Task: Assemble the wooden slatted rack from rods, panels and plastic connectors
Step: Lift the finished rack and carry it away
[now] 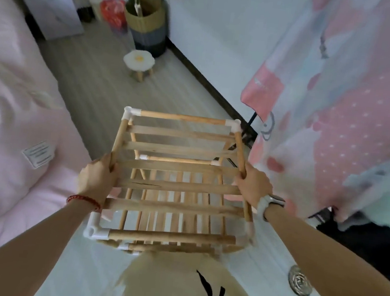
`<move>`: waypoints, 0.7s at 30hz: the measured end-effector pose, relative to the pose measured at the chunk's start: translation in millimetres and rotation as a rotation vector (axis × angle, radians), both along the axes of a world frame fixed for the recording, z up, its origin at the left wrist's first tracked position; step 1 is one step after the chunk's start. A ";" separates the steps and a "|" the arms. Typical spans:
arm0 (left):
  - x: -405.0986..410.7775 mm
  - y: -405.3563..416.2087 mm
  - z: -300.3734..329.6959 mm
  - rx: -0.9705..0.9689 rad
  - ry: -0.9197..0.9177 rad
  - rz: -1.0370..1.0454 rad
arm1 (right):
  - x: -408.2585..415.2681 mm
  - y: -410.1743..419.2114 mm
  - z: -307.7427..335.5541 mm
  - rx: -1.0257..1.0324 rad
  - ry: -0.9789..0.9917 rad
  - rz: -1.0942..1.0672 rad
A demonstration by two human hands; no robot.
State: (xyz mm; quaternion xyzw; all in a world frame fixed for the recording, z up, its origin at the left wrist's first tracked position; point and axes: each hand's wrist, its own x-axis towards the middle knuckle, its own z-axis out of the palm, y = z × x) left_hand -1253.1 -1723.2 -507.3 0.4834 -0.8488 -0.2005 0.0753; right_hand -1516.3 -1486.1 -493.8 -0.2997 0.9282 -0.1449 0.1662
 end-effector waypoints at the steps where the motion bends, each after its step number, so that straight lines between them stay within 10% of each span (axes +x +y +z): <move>1: -8.2 -13.2 0.9 -0.011 -0.003 0.013 | -11.5 -16.3 0.5 -0.005 -0.004 0.011; 21: -203.4 -394.8 -2.1 0.062 -0.015 0.017 | -206.2 -394.7 -1.1 -0.019 0.057 -0.001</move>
